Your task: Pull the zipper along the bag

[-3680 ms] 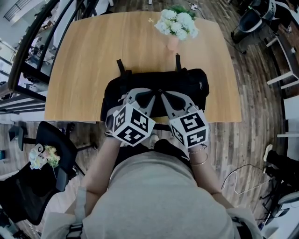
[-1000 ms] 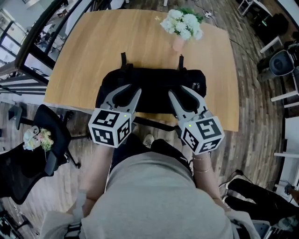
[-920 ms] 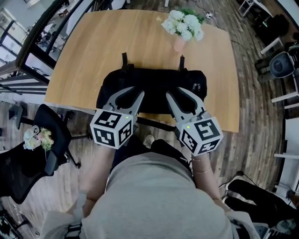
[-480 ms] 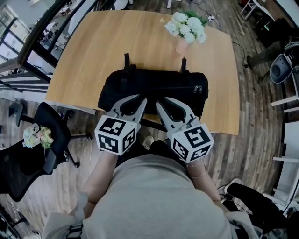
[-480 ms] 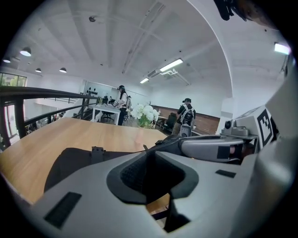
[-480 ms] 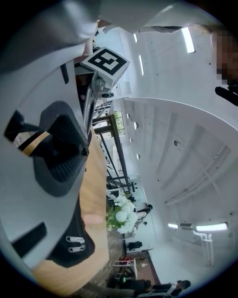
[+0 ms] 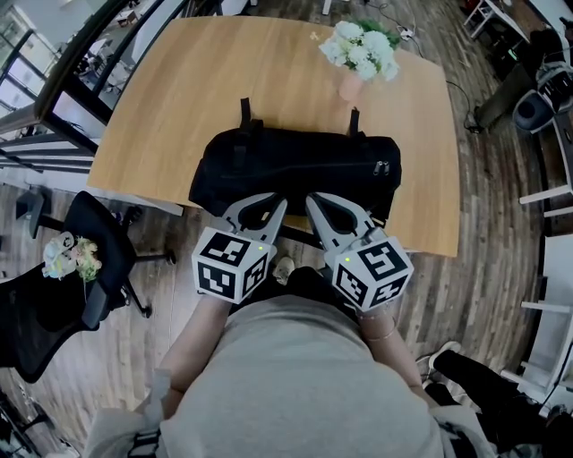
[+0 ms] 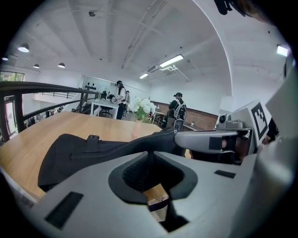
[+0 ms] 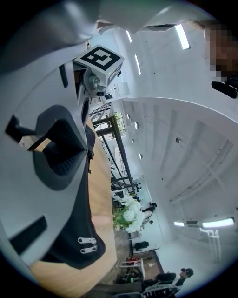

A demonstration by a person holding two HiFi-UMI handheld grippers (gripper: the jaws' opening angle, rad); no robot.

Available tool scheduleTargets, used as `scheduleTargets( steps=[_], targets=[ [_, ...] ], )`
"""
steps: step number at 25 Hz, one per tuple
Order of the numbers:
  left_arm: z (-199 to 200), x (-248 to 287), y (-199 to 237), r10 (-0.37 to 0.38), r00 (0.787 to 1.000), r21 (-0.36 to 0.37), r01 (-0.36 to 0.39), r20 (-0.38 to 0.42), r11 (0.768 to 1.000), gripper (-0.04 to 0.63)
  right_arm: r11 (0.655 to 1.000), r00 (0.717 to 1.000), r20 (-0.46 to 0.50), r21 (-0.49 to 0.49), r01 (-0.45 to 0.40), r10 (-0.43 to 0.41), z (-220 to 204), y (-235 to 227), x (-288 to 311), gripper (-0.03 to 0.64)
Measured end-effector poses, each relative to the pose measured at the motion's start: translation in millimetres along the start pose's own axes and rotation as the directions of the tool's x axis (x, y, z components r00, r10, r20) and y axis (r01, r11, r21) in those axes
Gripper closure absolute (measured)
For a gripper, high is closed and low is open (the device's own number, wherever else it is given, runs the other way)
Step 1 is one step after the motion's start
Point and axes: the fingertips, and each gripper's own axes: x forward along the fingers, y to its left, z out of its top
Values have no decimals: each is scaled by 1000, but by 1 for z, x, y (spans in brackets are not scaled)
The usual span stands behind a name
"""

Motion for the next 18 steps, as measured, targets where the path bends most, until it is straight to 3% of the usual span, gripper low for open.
scheduleTargets(
  steps=[10,18],
  targets=[
    [-16,-2,3,27,997,10,-26,-73,1000,558,1000,999,-29,13,15,-14,-12,-1,1,611],
    [-21,2,-4,-16,995,20,18,-103,1000,561,999,998,-56,11,41,-41,-15,-8,3,611]
  ],
)
